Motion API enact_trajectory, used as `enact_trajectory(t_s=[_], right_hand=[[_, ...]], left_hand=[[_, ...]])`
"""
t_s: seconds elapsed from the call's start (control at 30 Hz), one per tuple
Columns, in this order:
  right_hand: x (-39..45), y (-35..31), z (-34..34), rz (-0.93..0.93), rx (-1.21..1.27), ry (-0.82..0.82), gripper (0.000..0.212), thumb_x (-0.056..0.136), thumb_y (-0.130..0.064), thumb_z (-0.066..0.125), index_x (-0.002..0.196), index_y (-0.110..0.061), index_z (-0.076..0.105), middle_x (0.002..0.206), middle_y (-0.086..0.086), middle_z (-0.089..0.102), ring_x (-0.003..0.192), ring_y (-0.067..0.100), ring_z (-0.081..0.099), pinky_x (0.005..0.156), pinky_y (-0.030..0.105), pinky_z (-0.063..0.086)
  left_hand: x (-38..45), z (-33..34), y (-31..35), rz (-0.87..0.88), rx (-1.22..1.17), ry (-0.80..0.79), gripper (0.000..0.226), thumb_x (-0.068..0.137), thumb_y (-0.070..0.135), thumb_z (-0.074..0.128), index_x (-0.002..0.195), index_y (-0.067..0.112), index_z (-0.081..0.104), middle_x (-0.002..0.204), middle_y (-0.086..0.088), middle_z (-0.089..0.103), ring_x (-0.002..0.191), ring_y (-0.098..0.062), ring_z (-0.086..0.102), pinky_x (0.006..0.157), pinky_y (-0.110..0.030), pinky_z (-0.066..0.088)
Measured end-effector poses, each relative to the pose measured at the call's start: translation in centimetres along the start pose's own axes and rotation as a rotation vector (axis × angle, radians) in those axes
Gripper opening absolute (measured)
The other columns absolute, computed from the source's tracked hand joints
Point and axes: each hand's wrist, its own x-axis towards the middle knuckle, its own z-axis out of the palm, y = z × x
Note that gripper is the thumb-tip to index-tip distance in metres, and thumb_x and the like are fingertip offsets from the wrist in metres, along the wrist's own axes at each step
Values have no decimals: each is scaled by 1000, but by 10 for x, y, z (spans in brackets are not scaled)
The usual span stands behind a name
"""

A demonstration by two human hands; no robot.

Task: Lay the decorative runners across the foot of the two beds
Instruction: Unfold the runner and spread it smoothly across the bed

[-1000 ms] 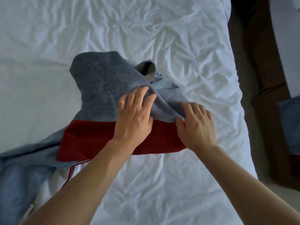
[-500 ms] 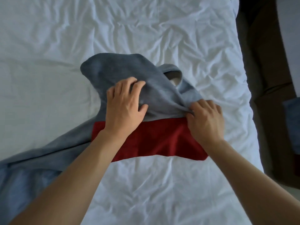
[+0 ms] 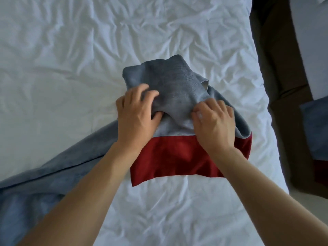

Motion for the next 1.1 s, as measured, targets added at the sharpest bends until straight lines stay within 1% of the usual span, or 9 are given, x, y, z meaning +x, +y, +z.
enact_trajectory(t_s=[0.1,0.2,0.3,0.4,0.5,0.67,0.8,0.97,1.1], right_hand=[[-4,35,-6,165,-61,-83,12,93,-17,56,88,-10,64,92,9,65,96,36,56,88,46,39],[-14,46,-17,218,-70,-99,14,93,-23,56,94,-13,65,100,8,66,100,32,57,93,45,38],[-19,23,-20,154,-1,-70,27,88,-31,63,111,-18,65,108,3,64,107,28,57,99,41,38],[-13,-10,-23,-19,112,-48,54,85,-35,66,135,-22,53,121,0,60,114,22,54,102,39,38],[-5,-41,-25,-229,163,-41,69,82,-23,65,148,-26,42,129,3,55,117,24,53,103,42,38],[7,-56,-22,-231,77,18,44,79,-12,60,122,-23,66,105,3,60,97,26,55,94,39,40],[11,-39,-19,-185,-21,43,13,78,-14,65,90,-15,70,86,2,64,89,28,58,90,37,38],[-6,-18,-26,-35,24,40,14,79,-15,58,80,-12,72,81,1,68,89,28,59,92,42,42],[-21,7,-29,123,-5,-19,31,86,-41,65,68,-17,72,72,-3,68,88,23,60,96,36,39]], left_hand=[[-2,-5,-12,-329,-102,-61,90,74,50,75,148,17,34,151,-11,37,136,-33,37,103,-51,37],[0,-3,-12,-542,-280,-117,70,77,49,73,132,16,45,114,0,62,112,-30,57,99,-46,38],[1,-4,5,-414,-249,-72,23,83,29,65,96,15,51,81,2,61,85,-27,61,91,-40,38],[5,-13,27,-293,-338,-56,21,84,21,67,86,19,46,76,0,63,78,-27,62,86,-40,41],[8,-25,41,-257,-518,-134,14,85,36,63,87,26,53,78,11,63,80,-21,66,78,-39,51],[0,-29,37,-232,-656,-269,13,89,30,58,88,20,66,73,6,70,71,-6,66,73,-41,55],[-11,-27,29,-244,-738,-229,19,88,36,60,97,24,73,87,12,74,87,-3,68,84,-37,55],[-17,-18,9,-247,-599,-159,13,86,24,65,98,22,68,96,10,69,93,-11,64,94,-46,48],[-19,-18,4,-210,-435,-58,24,82,19,71,104,20,62,105,6,61,101,-19,58,94,-35,39]])
